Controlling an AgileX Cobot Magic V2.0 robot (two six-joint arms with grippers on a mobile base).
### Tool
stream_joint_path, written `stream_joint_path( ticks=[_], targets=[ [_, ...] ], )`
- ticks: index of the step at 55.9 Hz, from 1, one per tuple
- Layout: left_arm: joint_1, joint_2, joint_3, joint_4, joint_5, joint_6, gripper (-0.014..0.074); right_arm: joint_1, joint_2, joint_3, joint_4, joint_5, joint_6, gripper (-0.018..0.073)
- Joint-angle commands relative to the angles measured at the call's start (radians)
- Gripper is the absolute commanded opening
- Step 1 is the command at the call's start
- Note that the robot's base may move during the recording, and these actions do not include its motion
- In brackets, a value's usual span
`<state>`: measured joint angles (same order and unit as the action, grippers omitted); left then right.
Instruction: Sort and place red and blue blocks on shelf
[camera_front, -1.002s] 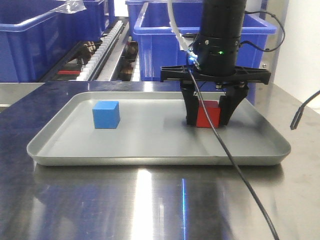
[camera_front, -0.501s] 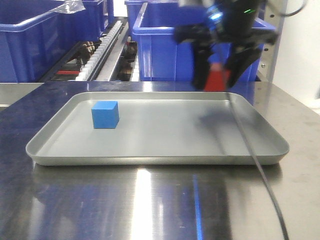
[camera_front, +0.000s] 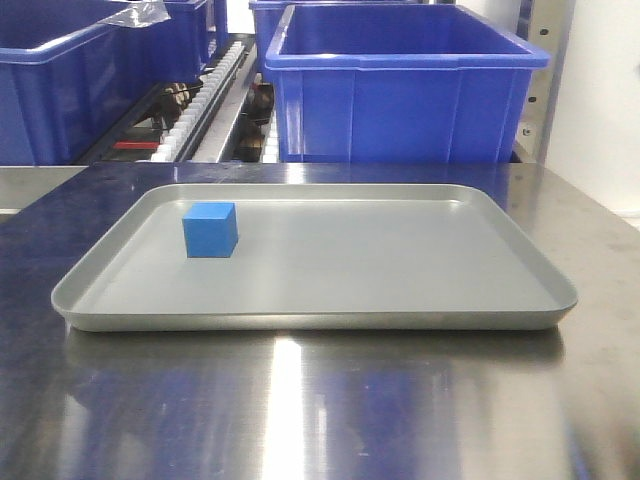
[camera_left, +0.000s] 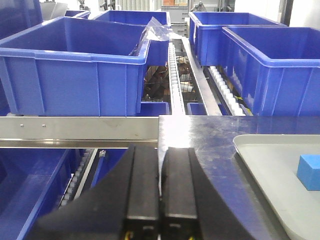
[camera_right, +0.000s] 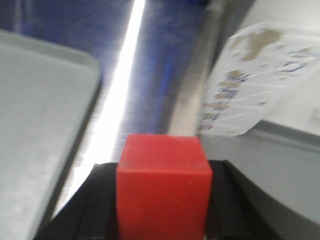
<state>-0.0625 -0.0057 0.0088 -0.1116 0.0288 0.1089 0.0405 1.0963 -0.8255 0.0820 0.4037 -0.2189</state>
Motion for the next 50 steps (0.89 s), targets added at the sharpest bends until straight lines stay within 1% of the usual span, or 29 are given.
stream_joint_path(
  ticks=[1,4,13,19,24,35,39,47,50],
  targets=[
    [0.002,-0.020,0.028,-0.002,-0.090,-0.008,0.0080,-0.051,-0.160,0.088,0.011,-0.157,-0.012,0.0374],
    [0.002,-0.020,0.028,-0.002,-0.090,-0.008,0.0080,-0.066,-0.252,0.155,0.011,-0.199,-0.012,0.0374],
    [0.002,-0.020,0.028,-0.002,-0.090,-0.008,0.0080,-0.067,-0.546,0.334,0.011,-0.281,-0.012,0.0374],
    [0.002,-0.020,0.028,-0.002,-0.090,-0.008,0.0080,-0.067,-0.705,0.403,0.011,-0.285,-0.012,0.0374],
    [0.002,-0.020,0.028,-0.002,-0.090,-0.008,0.0080,-0.067,-0.797,0.439,0.011,-0.282,-0.006,0.0374],
    [0.002,-0.020,0.028,-0.002,-0.090,-0.008,0.0080,-0.067,-0.825,0.457,0.011,-0.256,0.034,0.0374],
    [0.002,-0.020,0.028,-0.002,-0.090,-0.008,0.0080,-0.067,-0.825,0.464,-0.004,-0.261,0.090,0.0374],
    [0.002,-0.020,0.028,-0.002,-0.090,-0.008,0.0080,-0.062,-0.825,0.467,-0.112,-0.267,0.234,0.0374],
    [0.002,-0.020,0.028,-0.002,-0.090,-0.008,0.0080,-0.062,-0.825,0.467,-0.116,-0.269,0.255,0.0374]
  ],
)
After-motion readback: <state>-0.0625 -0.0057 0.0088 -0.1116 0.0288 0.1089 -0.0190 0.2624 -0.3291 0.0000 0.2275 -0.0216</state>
